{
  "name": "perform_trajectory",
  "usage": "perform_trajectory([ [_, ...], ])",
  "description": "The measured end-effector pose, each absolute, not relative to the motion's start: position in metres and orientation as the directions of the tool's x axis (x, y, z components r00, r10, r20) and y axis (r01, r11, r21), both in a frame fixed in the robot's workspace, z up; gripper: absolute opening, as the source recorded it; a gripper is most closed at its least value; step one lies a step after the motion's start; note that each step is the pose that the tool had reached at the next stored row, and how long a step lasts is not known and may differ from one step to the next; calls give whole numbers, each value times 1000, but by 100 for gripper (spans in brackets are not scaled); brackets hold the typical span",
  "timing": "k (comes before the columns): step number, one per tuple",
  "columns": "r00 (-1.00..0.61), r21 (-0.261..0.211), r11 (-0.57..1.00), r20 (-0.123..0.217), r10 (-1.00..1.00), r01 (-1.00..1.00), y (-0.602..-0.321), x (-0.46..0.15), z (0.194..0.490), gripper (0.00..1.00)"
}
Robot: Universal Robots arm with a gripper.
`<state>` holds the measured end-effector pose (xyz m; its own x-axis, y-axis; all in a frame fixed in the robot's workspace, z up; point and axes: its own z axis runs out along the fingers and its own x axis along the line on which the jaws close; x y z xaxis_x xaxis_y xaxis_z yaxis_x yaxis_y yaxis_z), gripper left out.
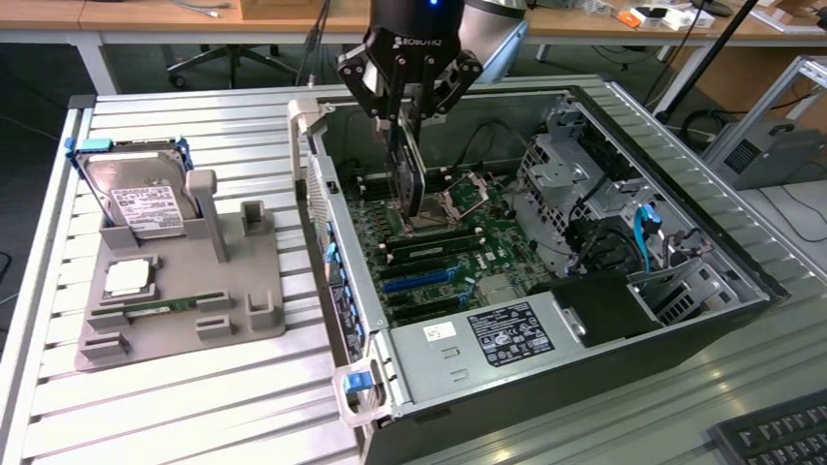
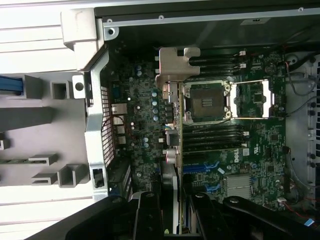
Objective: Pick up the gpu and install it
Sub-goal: 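Pick up the gpu and move the gpu toward the slot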
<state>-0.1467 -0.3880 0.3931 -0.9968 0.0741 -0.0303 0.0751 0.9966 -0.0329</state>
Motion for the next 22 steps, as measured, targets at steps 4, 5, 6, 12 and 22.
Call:
perform_trajectory([
  [4,-997,-34,997,-30,74,75,-388,-145,393,27],
  [5,-997,-34,997,-30,74,75,-388,-145,393,27],
  [6,-997,-34,997,-30,74,75,-388,-144,393,27],
  [12,-997,-36,997,-31,74,75,-388,-141,392,27],
  [22,-997,-39,996,-31,74,75,-388,-134,391,27],
])
